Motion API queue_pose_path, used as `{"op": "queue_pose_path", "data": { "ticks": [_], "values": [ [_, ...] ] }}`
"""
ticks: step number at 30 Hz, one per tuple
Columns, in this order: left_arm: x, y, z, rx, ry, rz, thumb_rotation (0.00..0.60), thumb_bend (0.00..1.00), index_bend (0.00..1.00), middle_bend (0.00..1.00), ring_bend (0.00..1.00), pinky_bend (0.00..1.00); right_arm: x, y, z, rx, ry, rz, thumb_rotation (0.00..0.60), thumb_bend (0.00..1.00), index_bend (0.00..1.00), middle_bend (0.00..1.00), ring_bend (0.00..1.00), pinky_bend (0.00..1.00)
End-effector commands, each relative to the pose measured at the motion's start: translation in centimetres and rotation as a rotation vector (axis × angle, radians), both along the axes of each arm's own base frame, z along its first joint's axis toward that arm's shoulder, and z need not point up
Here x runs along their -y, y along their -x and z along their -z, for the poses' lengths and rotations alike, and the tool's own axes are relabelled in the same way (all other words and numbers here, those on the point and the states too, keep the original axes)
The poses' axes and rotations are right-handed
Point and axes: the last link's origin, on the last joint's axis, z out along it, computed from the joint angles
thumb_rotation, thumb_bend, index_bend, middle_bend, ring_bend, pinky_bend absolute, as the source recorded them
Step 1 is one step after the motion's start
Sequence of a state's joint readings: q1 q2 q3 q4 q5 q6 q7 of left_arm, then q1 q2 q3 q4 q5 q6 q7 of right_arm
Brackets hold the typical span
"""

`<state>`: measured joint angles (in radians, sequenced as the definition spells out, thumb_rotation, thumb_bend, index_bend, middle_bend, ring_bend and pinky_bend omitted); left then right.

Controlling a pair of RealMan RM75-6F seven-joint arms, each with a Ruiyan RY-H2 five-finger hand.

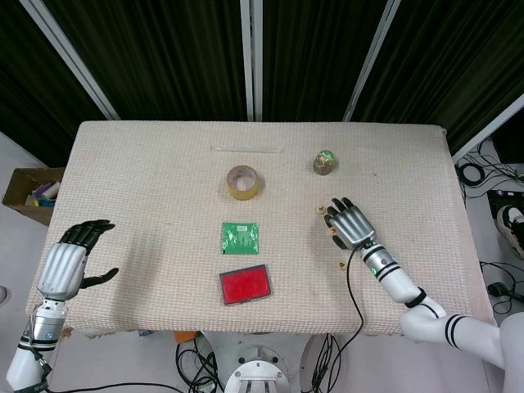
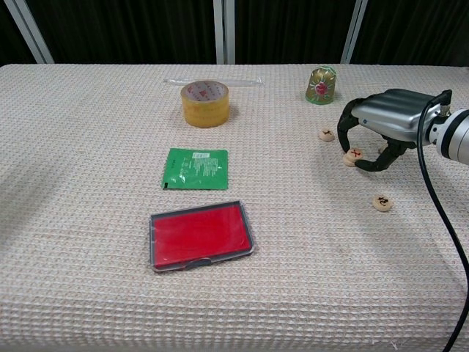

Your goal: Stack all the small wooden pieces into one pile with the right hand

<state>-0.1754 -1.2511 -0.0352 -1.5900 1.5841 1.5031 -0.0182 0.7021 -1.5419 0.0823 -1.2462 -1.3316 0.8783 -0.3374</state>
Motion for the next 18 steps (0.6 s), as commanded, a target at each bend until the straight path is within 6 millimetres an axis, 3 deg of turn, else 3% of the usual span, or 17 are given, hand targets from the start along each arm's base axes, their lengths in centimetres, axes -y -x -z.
{"op": "queue_pose_path", "data": {
  "ticks": [1,18],
  "values": [
    [0.0,0.0,0.01,0.0,0.0,0.0,0.6,0.0,0.22,0.2,0.18,0.23,0.0,0.03,0.02,0.0,-0.001,0.002,0.6,0.35,0.45,0.29,0.09,0.19],
    [0.01,0.01,0.01,0.001,0.001,0.003,0.6,0.0,0.22,0.2,0.18,0.23,-0.52,0.1,-0.44,0.001,0.002,-0.004,0.6,0.35,0.36,0.29,0.09,0.19]
  ]
}}
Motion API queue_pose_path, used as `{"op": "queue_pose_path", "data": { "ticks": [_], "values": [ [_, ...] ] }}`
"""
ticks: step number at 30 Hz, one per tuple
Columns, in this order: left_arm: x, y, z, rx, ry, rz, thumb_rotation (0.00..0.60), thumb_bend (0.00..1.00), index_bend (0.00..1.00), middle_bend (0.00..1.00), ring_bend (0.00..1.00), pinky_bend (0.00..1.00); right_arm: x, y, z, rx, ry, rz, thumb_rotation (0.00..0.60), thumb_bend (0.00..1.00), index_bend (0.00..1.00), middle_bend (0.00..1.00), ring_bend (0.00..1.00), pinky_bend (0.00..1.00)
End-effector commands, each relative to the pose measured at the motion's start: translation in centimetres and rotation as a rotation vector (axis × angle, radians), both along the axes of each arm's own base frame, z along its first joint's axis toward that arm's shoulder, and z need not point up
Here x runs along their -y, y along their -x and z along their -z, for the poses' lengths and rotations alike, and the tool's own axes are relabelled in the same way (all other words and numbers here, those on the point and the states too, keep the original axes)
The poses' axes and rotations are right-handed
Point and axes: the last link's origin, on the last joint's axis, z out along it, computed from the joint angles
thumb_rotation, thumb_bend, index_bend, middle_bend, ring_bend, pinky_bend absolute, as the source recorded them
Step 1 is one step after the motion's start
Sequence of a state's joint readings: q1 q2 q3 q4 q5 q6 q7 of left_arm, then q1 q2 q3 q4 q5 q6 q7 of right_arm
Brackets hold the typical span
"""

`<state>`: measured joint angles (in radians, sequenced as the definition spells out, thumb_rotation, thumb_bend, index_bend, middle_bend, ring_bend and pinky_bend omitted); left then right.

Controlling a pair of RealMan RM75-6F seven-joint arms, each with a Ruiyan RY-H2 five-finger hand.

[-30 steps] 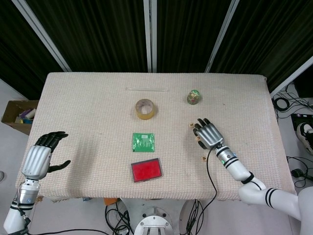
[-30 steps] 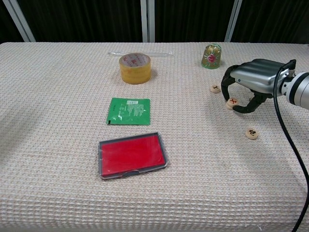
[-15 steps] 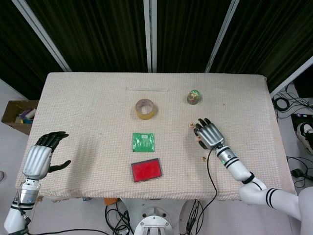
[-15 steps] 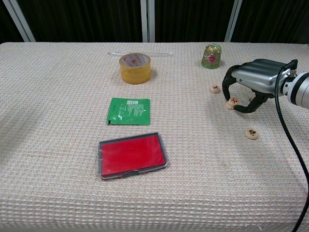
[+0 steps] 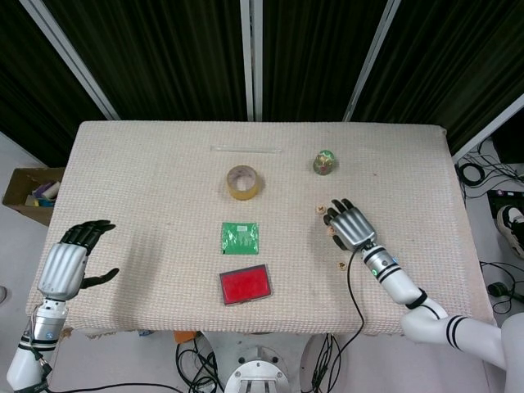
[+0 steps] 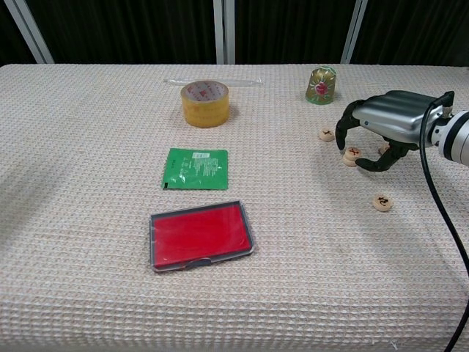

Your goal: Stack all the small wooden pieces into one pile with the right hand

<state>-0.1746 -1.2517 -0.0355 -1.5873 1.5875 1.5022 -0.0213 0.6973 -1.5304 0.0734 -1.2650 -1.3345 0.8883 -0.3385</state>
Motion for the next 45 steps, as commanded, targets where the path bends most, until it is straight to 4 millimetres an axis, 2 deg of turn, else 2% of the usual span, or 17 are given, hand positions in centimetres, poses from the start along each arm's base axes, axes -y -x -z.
{"op": "queue_pose_path", "data": {
  "ticks": [1,10,15,19,23,26,29,35,45],
  "values": [
    [0.0,0.0,0.0,0.0,0.0,0.001,0.6,0.0,0.22,0.2,0.18,0.23,-0.2,0.1,-0.4,-0.001,0.008,-0.001,0.6,0.35,0.36,0.29,0.09,0.19],
    [0.0,-0.2,-0.1,-0.001,-0.002,0.01,0.6,0.0,0.22,0.2,0.18,0.23,-1.2,1.1,-2.4,0.021,0.063,0.034,0.6,0.35,0.36,0.27,0.09,0.18],
    [0.1,-0.4,0.1,0.0,0.002,0.017,0.6,0.0,0.22,0.2,0.18,0.23,-1.5,1.4,-2.4,0.01,0.054,0.051,0.6,0.35,0.36,0.27,0.09,0.18],
    [0.2,-0.4,-0.1,-0.003,-0.004,0.011,0.6,0.0,0.22,0.2,0.18,0.23,-3.6,1.1,-2.4,0.048,0.02,-0.002,0.6,0.35,0.37,0.27,0.09,0.18],
    [0.4,-0.2,-0.2,-0.006,-0.006,0.003,0.6,0.0,0.22,0.2,0.18,0.23,-6.5,1.5,-3.4,0.068,0.004,-0.053,0.6,0.26,0.38,0.27,0.09,0.16],
    [0.5,-0.2,-0.3,-0.005,-0.008,-0.001,0.6,0.0,0.22,0.2,0.18,0.23,-8.7,2.2,-4.0,0.09,-0.025,-0.061,0.6,0.23,0.41,0.27,0.09,0.16],
    [0.5,-0.2,-0.1,-0.003,-0.006,-0.002,0.6,0.0,0.22,0.2,0.18,0.23,-9.9,3.2,-3.8,0.063,-0.051,-0.059,0.6,0.23,0.42,0.27,0.09,0.16],
    [0.5,-0.6,0.0,-0.005,-0.002,0.01,0.6,0.0,0.22,0.2,0.18,0.23,-9.9,3.9,-2.4,0.034,-0.074,-0.053,0.6,0.25,0.42,0.27,0.09,0.15],
    [0.6,-0.5,-0.2,-0.006,-0.009,0.003,0.6,0.0,0.22,0.2,0.18,0.23,-8.0,2.7,-1.5,0.04,-0.056,-0.094,0.6,0.26,0.42,0.27,0.09,0.14]
  ]
}}
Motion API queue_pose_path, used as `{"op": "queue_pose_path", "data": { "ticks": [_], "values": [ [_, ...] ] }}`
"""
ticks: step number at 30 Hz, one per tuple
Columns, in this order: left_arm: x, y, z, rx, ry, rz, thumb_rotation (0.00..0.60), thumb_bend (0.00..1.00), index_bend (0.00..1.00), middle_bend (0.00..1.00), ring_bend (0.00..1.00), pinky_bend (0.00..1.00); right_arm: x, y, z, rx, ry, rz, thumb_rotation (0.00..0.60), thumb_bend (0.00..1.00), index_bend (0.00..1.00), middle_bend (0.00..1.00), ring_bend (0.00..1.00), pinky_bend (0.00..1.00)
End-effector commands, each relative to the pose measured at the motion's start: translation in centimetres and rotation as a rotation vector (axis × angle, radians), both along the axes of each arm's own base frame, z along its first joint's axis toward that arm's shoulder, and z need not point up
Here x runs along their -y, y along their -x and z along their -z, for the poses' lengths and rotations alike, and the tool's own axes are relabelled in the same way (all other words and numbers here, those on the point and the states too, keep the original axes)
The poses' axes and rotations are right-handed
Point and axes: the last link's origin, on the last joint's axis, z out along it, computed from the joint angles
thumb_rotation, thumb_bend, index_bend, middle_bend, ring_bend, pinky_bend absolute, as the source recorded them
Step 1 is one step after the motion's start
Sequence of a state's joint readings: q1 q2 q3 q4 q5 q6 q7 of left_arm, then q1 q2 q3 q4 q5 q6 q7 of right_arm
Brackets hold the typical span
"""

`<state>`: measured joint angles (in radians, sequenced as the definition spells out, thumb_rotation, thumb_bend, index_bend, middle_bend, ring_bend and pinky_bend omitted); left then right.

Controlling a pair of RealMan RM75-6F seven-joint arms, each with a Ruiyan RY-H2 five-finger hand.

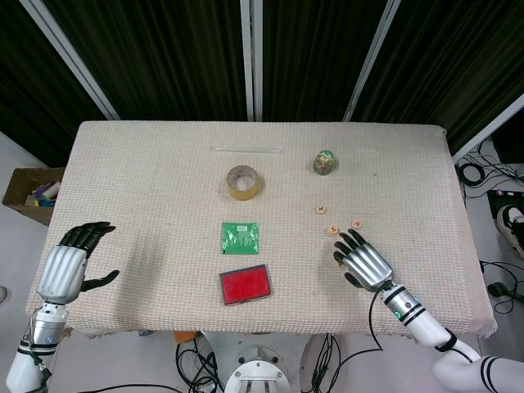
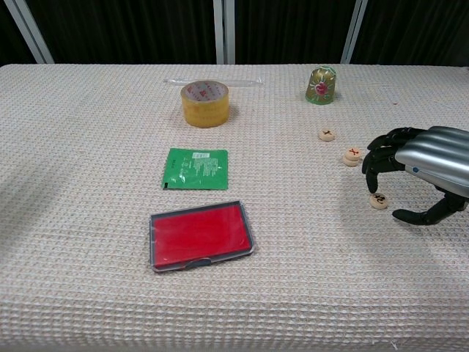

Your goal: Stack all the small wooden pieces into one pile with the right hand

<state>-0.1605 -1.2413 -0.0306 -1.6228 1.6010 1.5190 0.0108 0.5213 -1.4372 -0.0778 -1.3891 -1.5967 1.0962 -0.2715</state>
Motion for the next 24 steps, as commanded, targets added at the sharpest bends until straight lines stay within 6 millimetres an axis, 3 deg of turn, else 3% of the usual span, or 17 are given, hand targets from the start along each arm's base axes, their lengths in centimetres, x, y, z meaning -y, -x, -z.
{"op": "queue_pose_path", "data": {
  "ticks": [1,8,14,19,24],
  "values": [
    [0.0,0.1,0.0,-0.001,-0.001,-0.003,0.6,0.0,0.22,0.2,0.18,0.23,0.5,-0.3,0.3,-0.005,-0.004,-0.003,0.6,0.26,0.42,0.27,0.09,0.15],
    [0.2,0.4,-0.1,0.001,-0.004,-0.013,0.6,0.0,0.22,0.2,0.18,0.23,0.7,-0.2,1.0,-0.026,-0.017,0.001,0.6,0.29,0.43,0.27,0.09,0.14],
    [0.3,0.6,-0.1,0.003,-0.004,-0.014,0.6,0.0,0.22,0.2,0.18,0.23,1.1,-0.3,0.9,-0.021,0.003,-0.002,0.6,0.35,0.51,0.3,0.09,0.14],
    [0.4,0.7,-0.3,0.001,-0.009,-0.018,0.6,0.0,0.22,0.2,0.18,0.23,2.2,-1.3,-1.0,0.022,0.066,-0.01,0.6,0.36,0.53,0.31,0.09,0.14],
    [0.4,0.6,-0.1,0.005,-0.005,-0.015,0.6,0.0,0.22,0.2,0.18,0.23,4.9,-2.3,-2.7,0.023,0.108,0.018,0.6,0.36,0.53,0.31,0.09,0.14]
  ]
}}
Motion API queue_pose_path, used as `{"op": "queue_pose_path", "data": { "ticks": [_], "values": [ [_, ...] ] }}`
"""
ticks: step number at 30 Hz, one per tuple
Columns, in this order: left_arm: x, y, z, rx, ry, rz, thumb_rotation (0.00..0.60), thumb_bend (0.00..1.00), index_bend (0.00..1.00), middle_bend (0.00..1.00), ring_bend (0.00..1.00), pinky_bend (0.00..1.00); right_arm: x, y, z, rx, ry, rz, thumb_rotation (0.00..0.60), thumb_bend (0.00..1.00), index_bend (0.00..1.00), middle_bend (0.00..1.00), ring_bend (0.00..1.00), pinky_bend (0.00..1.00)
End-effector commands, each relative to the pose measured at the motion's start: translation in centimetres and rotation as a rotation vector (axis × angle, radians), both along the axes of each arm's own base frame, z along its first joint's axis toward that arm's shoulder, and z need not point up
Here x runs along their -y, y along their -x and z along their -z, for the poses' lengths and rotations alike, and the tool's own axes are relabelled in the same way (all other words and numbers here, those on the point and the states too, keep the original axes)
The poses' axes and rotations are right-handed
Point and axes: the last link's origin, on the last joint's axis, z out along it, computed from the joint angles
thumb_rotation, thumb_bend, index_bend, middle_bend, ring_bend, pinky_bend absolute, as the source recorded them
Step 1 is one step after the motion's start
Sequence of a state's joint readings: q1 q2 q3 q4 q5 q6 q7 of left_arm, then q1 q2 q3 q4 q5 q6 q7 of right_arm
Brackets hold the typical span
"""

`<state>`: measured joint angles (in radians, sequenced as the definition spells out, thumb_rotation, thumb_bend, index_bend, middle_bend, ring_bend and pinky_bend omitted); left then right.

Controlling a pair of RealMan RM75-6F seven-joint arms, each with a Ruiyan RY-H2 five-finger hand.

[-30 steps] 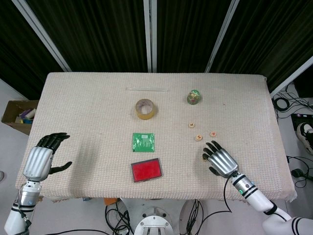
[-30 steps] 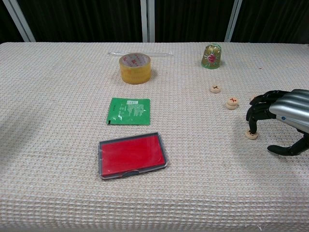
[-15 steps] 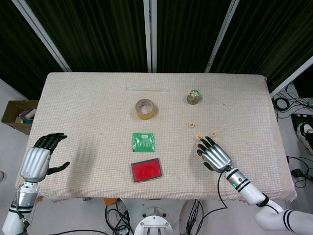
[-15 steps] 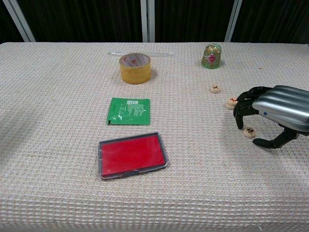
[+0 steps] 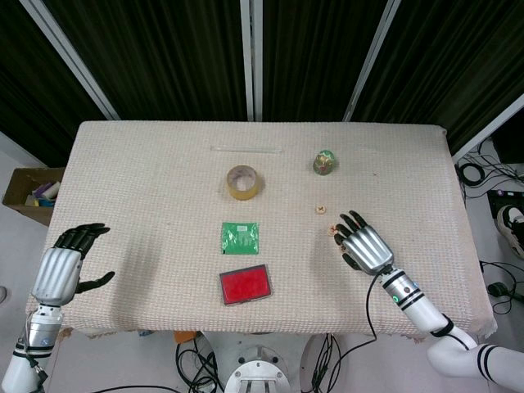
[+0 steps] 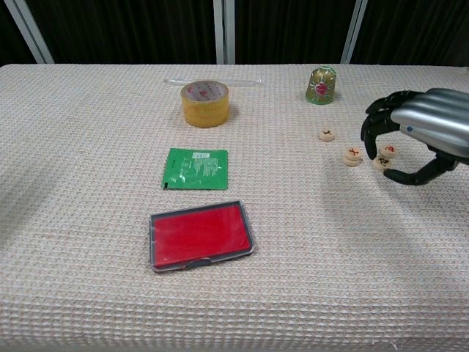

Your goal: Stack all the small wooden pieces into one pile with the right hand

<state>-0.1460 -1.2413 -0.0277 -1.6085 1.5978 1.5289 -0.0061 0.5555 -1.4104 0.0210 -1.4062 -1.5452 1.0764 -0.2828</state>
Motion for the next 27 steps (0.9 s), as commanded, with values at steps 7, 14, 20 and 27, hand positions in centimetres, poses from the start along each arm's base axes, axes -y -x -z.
{"op": "queue_pose_path", "data": {
  "ticks": [7,14,20,27],
  "values": [
    [0.0,0.1,0.3,0.004,0.007,-0.008,0.6,0.0,0.22,0.2,0.18,0.23,5.0,-1.0,0.1,-0.051,0.015,0.083,0.6,0.36,0.53,0.3,0.09,0.14],
    [0.0,0.3,0.3,0.003,0.008,-0.017,0.6,0.0,0.22,0.2,0.18,0.23,6.2,-1.4,2.0,-0.076,-0.004,0.086,0.6,0.36,0.53,0.3,0.09,0.14],
    [0.1,0.4,0.2,0.006,0.006,-0.023,0.6,0.0,0.22,0.2,0.18,0.23,6.2,-1.7,2.5,-0.085,-0.017,0.075,0.6,0.36,0.52,0.29,0.09,0.14],
    [0.1,0.5,0.3,0.007,0.01,-0.024,0.6,0.0,0.22,0.2,0.18,0.23,5.7,-1.9,2.5,-0.083,-0.022,0.061,0.6,0.36,0.5,0.29,0.09,0.14]
  ]
}}
